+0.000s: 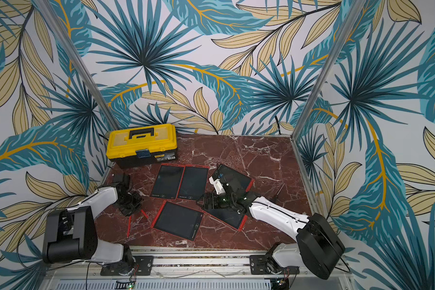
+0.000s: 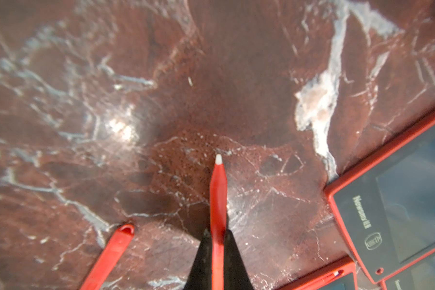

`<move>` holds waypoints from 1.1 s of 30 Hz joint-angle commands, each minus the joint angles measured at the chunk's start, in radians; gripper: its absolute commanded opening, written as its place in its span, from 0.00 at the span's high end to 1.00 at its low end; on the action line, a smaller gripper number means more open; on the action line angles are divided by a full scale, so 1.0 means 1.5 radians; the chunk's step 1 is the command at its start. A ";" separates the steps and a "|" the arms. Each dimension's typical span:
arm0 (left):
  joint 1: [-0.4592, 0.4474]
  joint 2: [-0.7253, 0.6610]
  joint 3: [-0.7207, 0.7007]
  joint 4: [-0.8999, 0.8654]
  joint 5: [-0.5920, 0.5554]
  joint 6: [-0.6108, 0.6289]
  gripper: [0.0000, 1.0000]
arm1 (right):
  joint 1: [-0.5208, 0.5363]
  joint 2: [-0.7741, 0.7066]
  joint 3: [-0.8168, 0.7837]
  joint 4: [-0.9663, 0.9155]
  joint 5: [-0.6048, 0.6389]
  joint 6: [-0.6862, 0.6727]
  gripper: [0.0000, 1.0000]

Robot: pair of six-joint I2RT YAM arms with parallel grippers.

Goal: Place the stylus back onto the writing tablet
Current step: Pick up the stylus from the center of the board.

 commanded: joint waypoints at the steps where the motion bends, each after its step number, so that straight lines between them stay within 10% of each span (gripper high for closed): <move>1: -0.009 0.020 -0.019 0.036 -0.003 0.009 0.93 | 0.004 0.007 0.011 -0.015 0.009 -0.006 0.01; 33: -0.036 0.096 0.009 0.041 -0.031 0.024 0.94 | 0.003 -0.007 0.013 -0.028 0.020 0.000 0.01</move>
